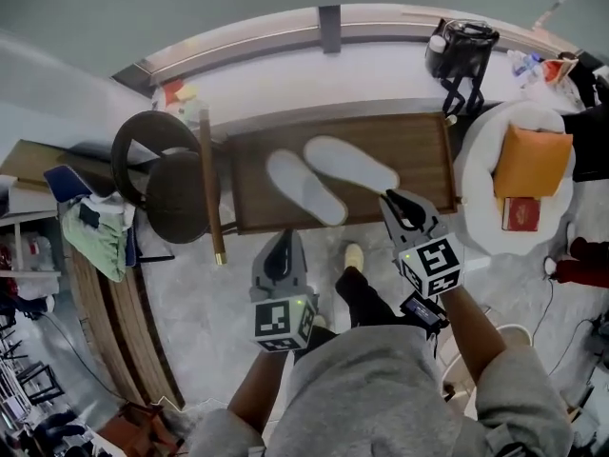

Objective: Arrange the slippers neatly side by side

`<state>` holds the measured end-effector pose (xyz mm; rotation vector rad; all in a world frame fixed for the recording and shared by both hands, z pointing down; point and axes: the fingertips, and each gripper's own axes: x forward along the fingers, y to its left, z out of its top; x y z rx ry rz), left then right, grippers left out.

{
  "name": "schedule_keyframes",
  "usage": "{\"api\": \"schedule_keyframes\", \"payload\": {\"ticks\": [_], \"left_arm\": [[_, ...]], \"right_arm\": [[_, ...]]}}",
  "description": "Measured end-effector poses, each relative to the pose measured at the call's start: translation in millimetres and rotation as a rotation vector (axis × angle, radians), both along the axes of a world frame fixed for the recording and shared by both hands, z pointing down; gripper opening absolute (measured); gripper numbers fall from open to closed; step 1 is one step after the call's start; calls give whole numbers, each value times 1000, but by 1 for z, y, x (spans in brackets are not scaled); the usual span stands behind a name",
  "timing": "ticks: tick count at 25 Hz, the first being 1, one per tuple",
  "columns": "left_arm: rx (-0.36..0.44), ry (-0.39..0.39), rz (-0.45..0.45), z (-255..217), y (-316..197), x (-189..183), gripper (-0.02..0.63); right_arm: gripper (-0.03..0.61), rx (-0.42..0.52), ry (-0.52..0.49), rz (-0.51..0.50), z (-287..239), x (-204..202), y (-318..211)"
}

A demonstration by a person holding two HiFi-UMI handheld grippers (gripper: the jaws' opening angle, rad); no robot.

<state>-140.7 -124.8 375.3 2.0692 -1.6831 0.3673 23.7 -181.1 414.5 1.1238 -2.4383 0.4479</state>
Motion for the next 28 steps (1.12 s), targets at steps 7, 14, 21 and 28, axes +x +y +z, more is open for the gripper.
{"api": "schedule_keyframes", "payload": {"ticks": [7, 14, 21, 28], "left_arm": [[-77, -29, -46, 58, -31, 2, 15], [-153, -39, -65, 112, -47, 4, 15], [-184, -28, -71, 149, -48, 2, 15], [-199, -33, -63, 163, -45, 4, 15]], "right_arm": [[112, -75, 23, -70, 63, -7, -36], [129, -102, 87, -162, 129, -22, -62], [140, -98, 145, -256, 177, -37, -88], [143, -186, 135, -274, 208, -53, -98]]}}
